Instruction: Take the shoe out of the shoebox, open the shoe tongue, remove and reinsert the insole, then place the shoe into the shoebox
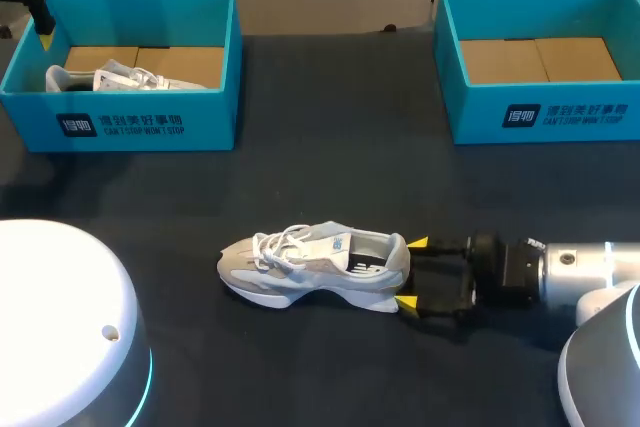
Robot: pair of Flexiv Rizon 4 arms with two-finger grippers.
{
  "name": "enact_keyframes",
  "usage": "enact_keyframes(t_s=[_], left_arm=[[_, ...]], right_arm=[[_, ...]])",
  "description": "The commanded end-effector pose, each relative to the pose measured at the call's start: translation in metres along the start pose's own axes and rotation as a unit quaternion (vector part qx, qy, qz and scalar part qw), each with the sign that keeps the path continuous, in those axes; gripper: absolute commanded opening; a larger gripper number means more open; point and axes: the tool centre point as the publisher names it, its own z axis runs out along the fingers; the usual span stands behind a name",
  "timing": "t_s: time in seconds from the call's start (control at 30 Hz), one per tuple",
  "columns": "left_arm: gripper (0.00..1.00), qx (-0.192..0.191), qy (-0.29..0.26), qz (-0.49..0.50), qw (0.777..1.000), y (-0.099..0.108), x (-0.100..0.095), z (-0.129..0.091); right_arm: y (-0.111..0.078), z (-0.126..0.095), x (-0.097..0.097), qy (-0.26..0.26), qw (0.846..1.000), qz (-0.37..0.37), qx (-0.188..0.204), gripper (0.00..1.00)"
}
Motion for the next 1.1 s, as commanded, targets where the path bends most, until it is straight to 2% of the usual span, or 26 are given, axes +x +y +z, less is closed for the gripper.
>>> enact_keyframes(t_s=[0.03, 0.93, 0.97, 1.1], left_arm=[[1.00, -0.001, 0.002, 0.000, 1.000, -0.002, 0.000, -0.001], [1.00, -0.001, 0.002, 0.000, 1.000, -0.002, 0.000, -0.001], [1.00, -0.001, 0.002, 0.000, 1.000, -0.002, 0.000, -0.001], [1.00, -0.001, 0.002, 0.000, 1.000, -0.002, 0.000, -0.001]], right_arm=[[0.001, 0.003, 0.000, -0.001, 1.000, 0.000, 0.003, 1.00], [0.001, 0.003, 0.000, -0.001, 1.000, 0.000, 0.003, 1.00], [0.004, 0.021, -0.001, 0.000, 1.000, 0.000, -0.003, 1.00], [0.005, 0.021, -0.002, 0.000, 1.000, -0.001, -0.003, 1.00]])
